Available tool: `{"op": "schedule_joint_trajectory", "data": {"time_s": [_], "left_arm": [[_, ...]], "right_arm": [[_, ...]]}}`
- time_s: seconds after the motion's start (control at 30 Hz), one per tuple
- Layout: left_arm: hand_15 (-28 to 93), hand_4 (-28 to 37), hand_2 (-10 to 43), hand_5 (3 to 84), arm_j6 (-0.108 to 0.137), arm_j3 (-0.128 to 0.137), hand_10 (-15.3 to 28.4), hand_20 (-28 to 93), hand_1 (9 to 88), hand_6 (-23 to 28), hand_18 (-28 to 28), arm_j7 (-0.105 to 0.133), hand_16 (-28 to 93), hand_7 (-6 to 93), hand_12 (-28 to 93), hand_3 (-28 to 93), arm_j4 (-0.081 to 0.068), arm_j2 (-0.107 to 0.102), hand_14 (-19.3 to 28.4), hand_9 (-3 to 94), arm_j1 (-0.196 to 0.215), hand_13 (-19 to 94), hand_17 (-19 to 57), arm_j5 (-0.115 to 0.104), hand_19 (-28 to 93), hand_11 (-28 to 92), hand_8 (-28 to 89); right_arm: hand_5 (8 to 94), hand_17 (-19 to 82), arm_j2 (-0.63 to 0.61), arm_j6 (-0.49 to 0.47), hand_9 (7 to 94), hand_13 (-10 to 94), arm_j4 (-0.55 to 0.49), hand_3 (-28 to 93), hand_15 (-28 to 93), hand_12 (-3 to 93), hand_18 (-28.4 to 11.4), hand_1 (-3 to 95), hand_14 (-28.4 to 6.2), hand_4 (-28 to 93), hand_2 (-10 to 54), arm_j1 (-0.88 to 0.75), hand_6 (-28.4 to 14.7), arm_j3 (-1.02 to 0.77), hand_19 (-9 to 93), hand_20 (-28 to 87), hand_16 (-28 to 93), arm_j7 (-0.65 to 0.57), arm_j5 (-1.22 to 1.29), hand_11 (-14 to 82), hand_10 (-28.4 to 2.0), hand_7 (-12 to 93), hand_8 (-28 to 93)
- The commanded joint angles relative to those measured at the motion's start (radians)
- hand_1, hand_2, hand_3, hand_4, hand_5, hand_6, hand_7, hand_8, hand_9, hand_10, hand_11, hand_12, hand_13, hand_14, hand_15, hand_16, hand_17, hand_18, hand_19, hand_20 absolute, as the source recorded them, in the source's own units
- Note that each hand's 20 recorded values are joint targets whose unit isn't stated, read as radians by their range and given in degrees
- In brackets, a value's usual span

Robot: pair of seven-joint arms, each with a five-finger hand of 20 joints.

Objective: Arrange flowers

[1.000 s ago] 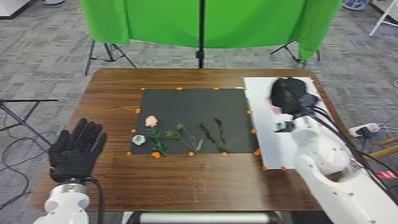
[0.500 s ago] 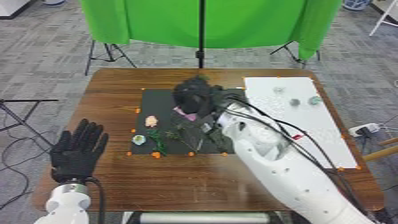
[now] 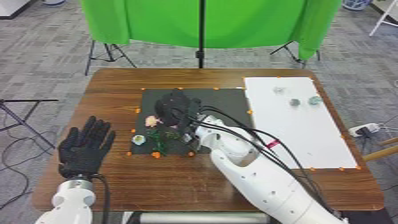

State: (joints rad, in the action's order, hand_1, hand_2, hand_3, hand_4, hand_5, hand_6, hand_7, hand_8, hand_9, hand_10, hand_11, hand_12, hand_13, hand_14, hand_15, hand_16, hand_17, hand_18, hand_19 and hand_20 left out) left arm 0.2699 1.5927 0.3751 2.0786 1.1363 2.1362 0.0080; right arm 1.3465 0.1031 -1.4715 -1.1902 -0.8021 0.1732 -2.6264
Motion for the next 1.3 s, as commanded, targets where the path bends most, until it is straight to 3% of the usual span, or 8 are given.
{"op": "schedule_joint_trajectory", "data": {"time_s": [0.03, 0.23, 0.27, 0.43, 0.5, 0.8, 1.07, 1.3], "left_arm": [[44, -28.3, 17.3, 52.7, -0.021, -0.007, 16.8, 14, 28.6, 10.7, 14.0, -0.012, -9, 15.6, 12, 80, -0.004, -0.009, 16.8, 44.7, 0.015, 34, -7.7, -0.001, 40, 27, -10], [44, -28.3, 17.4, 52.6, -0.029, -0.003, 16.9, 14, 28.6, 10.7, 14.0, -0.015, -9, 15.5, 12, 80, -0.001, -0.005, 16.9, 44.7, 0.020, 34, -7.7, 0.002, 40, 27, -10], [44, -28.3, 17.4, 52.6, -0.032, 0.001, 16.9, 14, 28.6, 10.7, 14.0, -0.006, -9, 15.5, 12, 80, 0.007, -0.008, 16.9, 44.6, 0.033, 34, -7.7, 0.000, 40, 27, -10], [44, -28.3, 17.4, 52.6, -0.022, 0.005, 16.8, 14, 28.6, 10.6, 14.0, -0.018, -9, 15.4, 12, 80, -0.001, 0.002, 16.9, 44.7, 0.029, 34, -7.7, -0.001, 40, 27, -10], [44, -28.3, 17.4, 52.6, -0.024, 0.007, 16.8, 14, 28.6, 10.6, 14.0, -0.018, -9, 15.4, 13, 80, 0.001, 0.005, 16.8, 44.6, 0.036, 34, -7.7, -0.004, 39, 27, -10], [44, -28.3, 17.4, 52.6, -0.025, 0.008, 16.7, 14, 28.6, 10.7, 14.0, -0.018, -9, 15.3, 12, 80, -0.003, 0.011, 16.9, 44.6, 0.028, 34, -7.7, -0.005, 39, 27, -10], [44, -28.3, 17.4, 52.6, -0.025, 0.013, 16.8, 14, 28.6, 10.7, 14.0, -0.010, -9, 15.4, 13, 80, 0.003, 0.019, 16.9, 44.6, 0.040, 34, -7.7, -0.005, 39, 27, -10], [44, -28.3, 17.3, 52.6, -0.035, 0.019, 16.8, 14, 28.5, 10.7, 14.0, 0.006, -9, 15.3, 12, 80, 0.014, 0.018, 16.8, 44.5, 0.058, 34, -7.7, -0.006, 39, 27, -10]], "right_arm": [[72.4, 33, 0.031, 0.100, 78.3, 68, 0.057, 68, 25, 33.1, -18.9, 59.3, -4.6, -28, -9.5, 0.024, 0.5, 0.002, 77, 25, 37, -0.062, -0.018, 8.2, -9.9, 44, -6], [69.8, 32, 0.007, 0.016, 72.7, 64, 0.027, 68, 28, 24.3, -18.5, 57.2, -6.7, -28, -9.5, 0.009, 0.5, 0.005, 73, 23, 29, -0.128, -0.020, 16.3, -11.3, 43, -9], [69.6, 32, -0.005, -0.001, 71.9, 64, 0.008, 68, 29, 22.8, -18.5, 57.0, -7.1, -28, -9.5, -0.003, 0.5, 0.007, 73, 23, 28, -0.139, -0.025, 17.4, -11.6, 42, -9], [67.4, 30, -0.029, -0.097, 68.2, 61, -0.029, 73, 31, 16.9, -18.3, 52.8, -8.6, -28, -9.5, -0.053, 0.1, -0.027, 70, 21, 19, -0.125, -0.026, 19.9, -12.3, 31, -8], [65.4, 29, -0.024, -0.120, 66.0, 59, -0.029, 80, 31, 16.5, -18.4, 48.6, -9.4, -28, -9.5, -0.059, 0.6, -0.037, 68, 20, 19, -0.121, -0.032, 18.8, -12.5, 23, -14], [60.1, 27, -0.042, -0.133, 62.2, 56, -0.099, 83, 31, 16.1, -19.0, 45.4, -10.4, -28, -9.5, -0.080, -0.6, -0.058, 67, 20, 18, -0.158, 0.035, 17.3, -13.9, 20, -15], [52.8, 24, -0.098, -0.117, 53.3, 49, -0.260, 82, 31, 15.2, -19.8, 39.0, -12.6, -28, -9.5, -0.131, -2.7, -0.209, 66, 19, 17, -0.319, 0.166, 13.8, -15.7, 17, -14], [50.7, 22, -0.208, -0.116, 48.8, 45, -0.181, 83, 31, 14.9, -20.2, 38.3, -13.7, -28, -9.5, -0.094, -3.5, -0.372, 66, 19, 16, -0.476, 0.178, 11.3, -16.3, 16, -13]]}}
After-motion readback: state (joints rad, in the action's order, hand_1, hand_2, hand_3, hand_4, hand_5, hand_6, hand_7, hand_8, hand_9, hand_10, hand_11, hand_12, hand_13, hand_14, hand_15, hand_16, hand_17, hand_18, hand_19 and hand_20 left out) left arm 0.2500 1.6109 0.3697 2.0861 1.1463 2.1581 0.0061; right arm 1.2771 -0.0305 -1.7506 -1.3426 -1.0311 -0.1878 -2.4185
